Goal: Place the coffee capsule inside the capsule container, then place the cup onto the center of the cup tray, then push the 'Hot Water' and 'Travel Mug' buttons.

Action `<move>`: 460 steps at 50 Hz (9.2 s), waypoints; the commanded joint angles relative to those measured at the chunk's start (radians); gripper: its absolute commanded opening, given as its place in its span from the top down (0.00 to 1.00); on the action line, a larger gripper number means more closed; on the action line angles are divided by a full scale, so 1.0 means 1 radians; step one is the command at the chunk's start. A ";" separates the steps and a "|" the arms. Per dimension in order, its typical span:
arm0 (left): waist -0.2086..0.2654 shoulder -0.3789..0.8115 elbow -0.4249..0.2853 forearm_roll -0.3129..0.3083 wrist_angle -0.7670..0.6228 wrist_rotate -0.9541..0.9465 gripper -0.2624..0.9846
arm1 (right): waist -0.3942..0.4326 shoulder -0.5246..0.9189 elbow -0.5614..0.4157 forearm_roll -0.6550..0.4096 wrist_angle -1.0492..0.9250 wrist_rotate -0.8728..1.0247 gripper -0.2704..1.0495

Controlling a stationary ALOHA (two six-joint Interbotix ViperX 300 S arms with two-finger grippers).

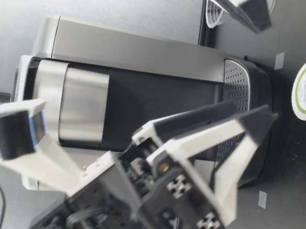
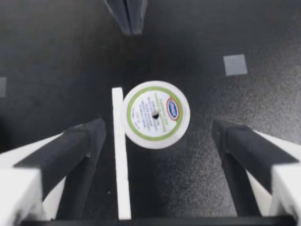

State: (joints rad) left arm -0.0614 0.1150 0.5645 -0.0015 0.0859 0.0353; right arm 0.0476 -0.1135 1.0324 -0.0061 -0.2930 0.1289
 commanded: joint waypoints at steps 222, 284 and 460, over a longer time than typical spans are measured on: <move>-0.012 -0.181 0.121 -0.025 -0.055 -0.081 0.41 | -0.296 -0.101 -0.233 0.095 -0.664 0.058 0.74; -0.012 -0.232 0.071 -0.002 -0.008 -0.057 0.41 | -0.566 -0.095 -0.420 0.078 -0.425 0.061 0.74; 0.006 -0.285 -0.334 0.939 0.655 -0.167 0.19 | -0.540 -0.357 -0.163 0.018 -0.511 0.110 0.74</move>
State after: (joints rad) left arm -0.0399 -0.1258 0.2362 0.9296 0.7501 -0.1212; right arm -0.4970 -0.4663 0.8851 0.0107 -0.7931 0.2408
